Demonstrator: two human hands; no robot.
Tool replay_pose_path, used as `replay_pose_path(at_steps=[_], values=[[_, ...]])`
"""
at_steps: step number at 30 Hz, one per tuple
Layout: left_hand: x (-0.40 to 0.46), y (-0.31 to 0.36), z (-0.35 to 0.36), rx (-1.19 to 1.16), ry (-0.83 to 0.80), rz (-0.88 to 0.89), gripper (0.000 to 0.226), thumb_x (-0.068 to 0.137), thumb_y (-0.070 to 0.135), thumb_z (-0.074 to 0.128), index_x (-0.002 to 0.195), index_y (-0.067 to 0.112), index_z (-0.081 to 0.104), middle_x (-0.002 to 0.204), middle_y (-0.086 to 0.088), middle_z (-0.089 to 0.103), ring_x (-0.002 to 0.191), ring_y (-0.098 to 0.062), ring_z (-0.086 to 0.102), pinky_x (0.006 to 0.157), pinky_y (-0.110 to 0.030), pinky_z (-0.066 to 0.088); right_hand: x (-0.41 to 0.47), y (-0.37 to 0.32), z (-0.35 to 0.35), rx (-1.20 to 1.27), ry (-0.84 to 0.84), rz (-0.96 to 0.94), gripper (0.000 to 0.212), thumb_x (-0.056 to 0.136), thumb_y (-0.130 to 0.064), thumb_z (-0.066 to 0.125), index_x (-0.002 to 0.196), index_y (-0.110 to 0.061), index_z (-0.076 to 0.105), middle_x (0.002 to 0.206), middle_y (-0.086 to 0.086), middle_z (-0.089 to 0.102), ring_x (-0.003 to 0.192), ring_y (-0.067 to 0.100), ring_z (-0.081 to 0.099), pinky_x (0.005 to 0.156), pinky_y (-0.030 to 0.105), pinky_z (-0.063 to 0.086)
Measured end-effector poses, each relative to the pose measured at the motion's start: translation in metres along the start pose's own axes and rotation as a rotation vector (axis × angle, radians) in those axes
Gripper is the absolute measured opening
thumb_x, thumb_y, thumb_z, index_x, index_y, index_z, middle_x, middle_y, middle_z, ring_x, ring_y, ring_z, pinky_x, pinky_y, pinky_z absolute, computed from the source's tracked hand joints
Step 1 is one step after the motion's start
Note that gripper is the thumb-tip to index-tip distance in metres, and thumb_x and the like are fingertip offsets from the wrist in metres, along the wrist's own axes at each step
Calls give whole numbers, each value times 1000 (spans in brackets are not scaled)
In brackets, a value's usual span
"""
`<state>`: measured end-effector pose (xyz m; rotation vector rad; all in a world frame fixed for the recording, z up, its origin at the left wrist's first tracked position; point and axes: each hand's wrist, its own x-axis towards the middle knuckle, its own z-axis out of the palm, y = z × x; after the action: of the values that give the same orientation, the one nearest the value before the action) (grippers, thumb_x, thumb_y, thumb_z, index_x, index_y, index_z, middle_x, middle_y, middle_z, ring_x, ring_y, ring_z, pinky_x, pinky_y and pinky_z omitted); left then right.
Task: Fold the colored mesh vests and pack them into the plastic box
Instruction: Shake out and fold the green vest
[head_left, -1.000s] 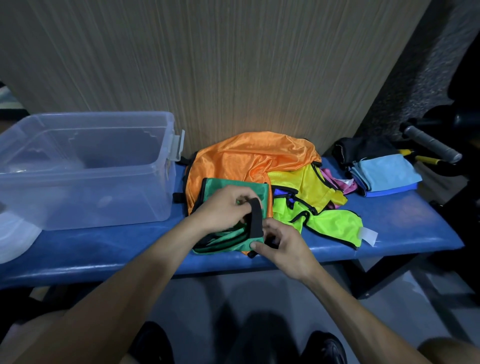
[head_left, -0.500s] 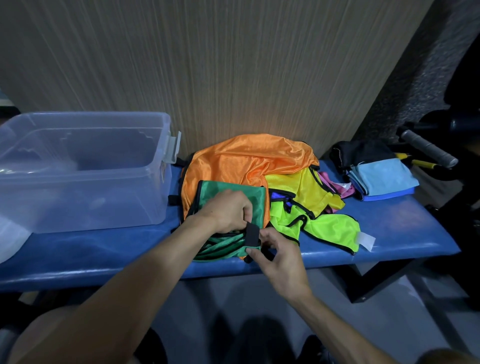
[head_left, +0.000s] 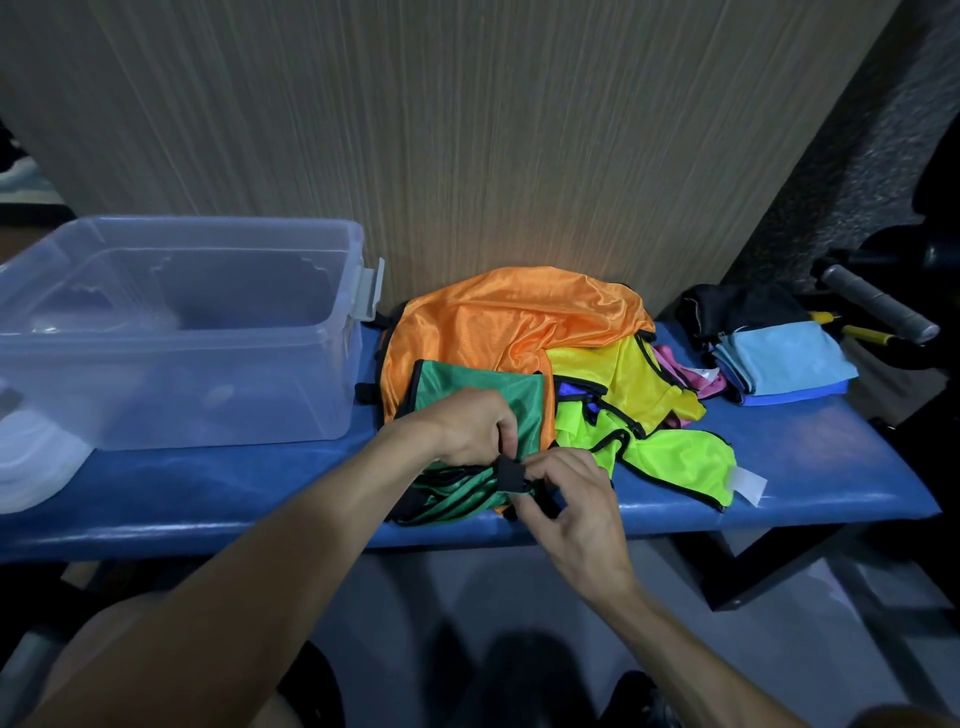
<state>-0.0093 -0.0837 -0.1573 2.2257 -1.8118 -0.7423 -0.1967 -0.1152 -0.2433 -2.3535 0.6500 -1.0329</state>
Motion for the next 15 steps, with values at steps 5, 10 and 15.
replay_pose_path(at_steps=[5, 10, 15], values=[[-12, -13, -4, -140, -86, 9, 23, 87, 2, 69, 99, 20, 74, 63, 17, 67, 62, 4, 61, 69, -19, 49, 0, -4, 2, 9, -2, -60, 18, 81, -10, 77, 91, -17, 64, 103, -16, 59, 98, 13, 53, 83, 34, 44], [-14, -9, 5, -115, 53, 5, 6, 87, 14, 75, 87, 20, 76, 75, 14, 70, 80, -11, 72, 77, -28, 59, -1, -4, -1, -86, -50, -119, 20, 80, -10, 79, 93, -17, 66, 136, -11, 59, 120, 16, 52, 98, 32, 39], [-17, -11, 6, -84, 27, 27, 9, 90, 17, 76, 86, 25, 76, 79, 12, 72, 82, -8, 71, 82, -31, 60, -2, -5, -1, -73, -75, -91, 21, 79, -8, 74, 90, -20, 61, 103, -15, 67, 107, 11, 57, 87, 41, 45]])
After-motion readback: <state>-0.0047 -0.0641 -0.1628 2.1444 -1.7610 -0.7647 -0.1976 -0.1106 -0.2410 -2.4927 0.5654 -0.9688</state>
